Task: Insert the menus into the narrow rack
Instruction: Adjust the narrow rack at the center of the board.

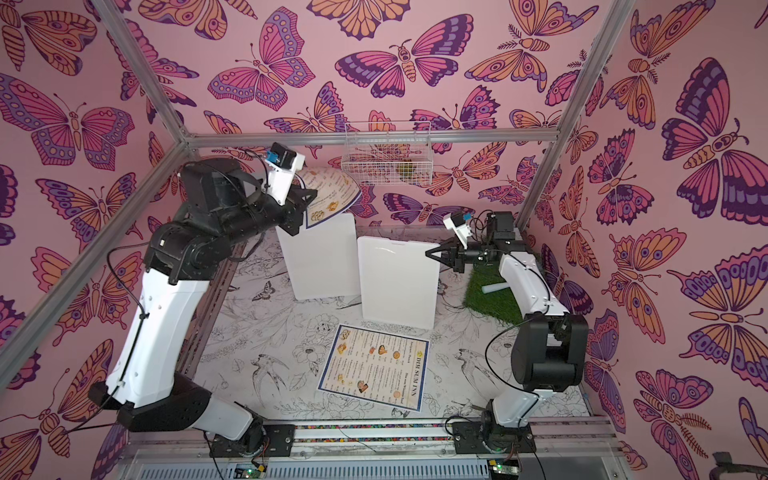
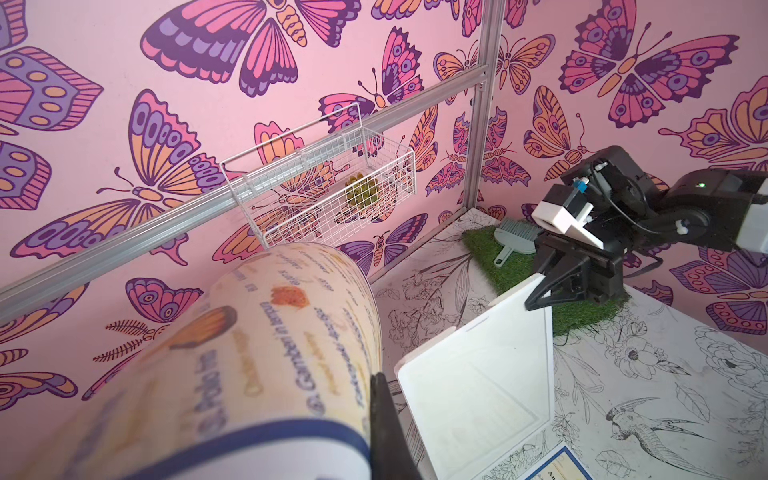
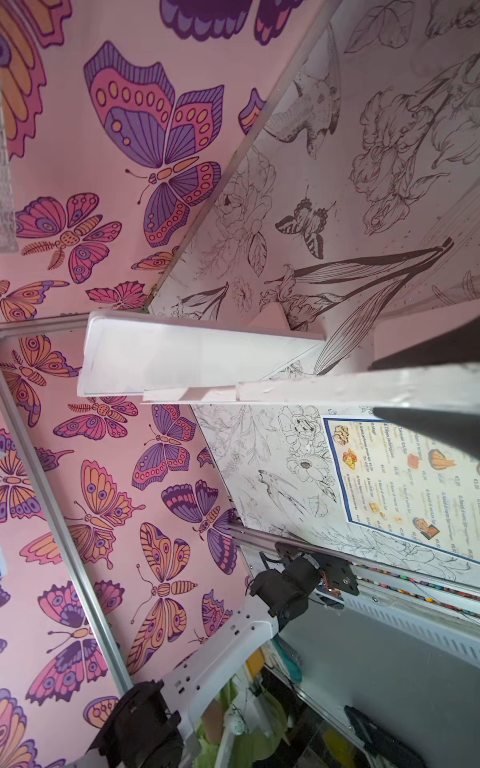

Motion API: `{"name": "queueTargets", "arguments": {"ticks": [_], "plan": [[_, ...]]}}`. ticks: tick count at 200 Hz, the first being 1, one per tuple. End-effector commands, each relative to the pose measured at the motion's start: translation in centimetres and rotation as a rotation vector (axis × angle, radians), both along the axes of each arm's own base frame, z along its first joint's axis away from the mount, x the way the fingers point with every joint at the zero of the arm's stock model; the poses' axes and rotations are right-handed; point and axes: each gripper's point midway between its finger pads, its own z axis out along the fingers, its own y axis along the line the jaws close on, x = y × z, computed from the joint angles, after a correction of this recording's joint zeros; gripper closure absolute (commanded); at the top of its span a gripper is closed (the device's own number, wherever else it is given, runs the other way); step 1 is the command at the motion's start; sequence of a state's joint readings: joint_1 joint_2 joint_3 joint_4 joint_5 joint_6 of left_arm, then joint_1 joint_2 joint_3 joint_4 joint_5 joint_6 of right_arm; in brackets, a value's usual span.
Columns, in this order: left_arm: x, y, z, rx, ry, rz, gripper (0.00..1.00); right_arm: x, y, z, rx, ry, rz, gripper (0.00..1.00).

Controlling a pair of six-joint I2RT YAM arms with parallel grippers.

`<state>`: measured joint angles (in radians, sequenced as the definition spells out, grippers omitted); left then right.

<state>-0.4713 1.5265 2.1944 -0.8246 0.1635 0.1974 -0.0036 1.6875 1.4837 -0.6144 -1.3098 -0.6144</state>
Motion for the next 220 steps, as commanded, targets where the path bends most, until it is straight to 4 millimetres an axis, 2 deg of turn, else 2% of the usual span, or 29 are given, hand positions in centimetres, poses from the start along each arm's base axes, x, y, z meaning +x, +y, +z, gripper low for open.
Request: {"name": "queueTargets", "arguments": {"ticks": [1, 16, 31, 40, 68, 97, 112, 129, 133, 154, 187, 207, 220], "plan": [[-0.5, 0.6, 0.3, 0.005, -0.011, 0.01, 1.0, -2.0, 1.2, 0.6, 0.025, 0.034, 0.087, 0.92], [-0.4, 0.5, 0.3, 0.006, -0.011, 0.007, 1.0, -1.7, 1.7, 0.0, -0.008, 0.033, 0.085, 0.85], [-0.3, 0.5, 0.2, 0.005, -0.007, 0.005, 1.0, -1.1, 1.8, -0.4, -0.027, 0.03, 0.063, 0.6], [-0.3, 0.5, 0.2, 0.006, -0.008, 0.005, 1.0, -0.7, 1.8, -0.4, -0.029, 0.025, 0.049, 0.49], [-0.2, 0.4, 0.0, 0.007, -0.002, 0.004, 1.0, -0.3, 1.7, -0.3, -0.04, 0.008, 0.021, 0.28], [-0.3, 0.4, -0.1, 0.008, -0.001, 0.003, 1.0, 0.2, 1.5, 0.2, -0.057, -0.006, -0.01, 0.0], [-0.4, 0.3, 0.0, 0.006, -0.004, -0.004, 1.0, 1.0, 1.1, 1.0, -0.077, -0.037, -0.077, 0.01], [-0.8, -0.2, 0.5, -0.001, -0.011, -0.043, 1.0, 3.1, -0.1, 2.6, -0.113, -0.095, -0.251, 0.01], [-0.9, -0.4, 0.6, -0.002, -0.011, -0.057, 1.0, 3.3, -0.7, 4.2, -0.124, -0.139, -0.315, 0.01], [-1.8, -1.7, 1.1, -0.014, 0.002, -0.15, 1.0, 4.5, -3.3, 8.2, -0.142, -0.19, -0.546, 0.01], [-4.1, -4.1, 2.1, -0.075, 0.035, -0.339, 1.0, 2.5, -3.4, 14.0, -0.065, -0.166, -0.577, 0.01], [-5.9, -5.4, 2.9, -0.151, 0.075, -0.455, 1.0, 1.4, -4.1, 16.1, -0.023, -0.146, -0.647, 0.01], [-6.9, -6.4, 2.3, -0.199, 0.143, -0.534, 1.0, 0.9, -5.3, 16.8, -0.007, -0.133, -0.74, 0.01]]}}
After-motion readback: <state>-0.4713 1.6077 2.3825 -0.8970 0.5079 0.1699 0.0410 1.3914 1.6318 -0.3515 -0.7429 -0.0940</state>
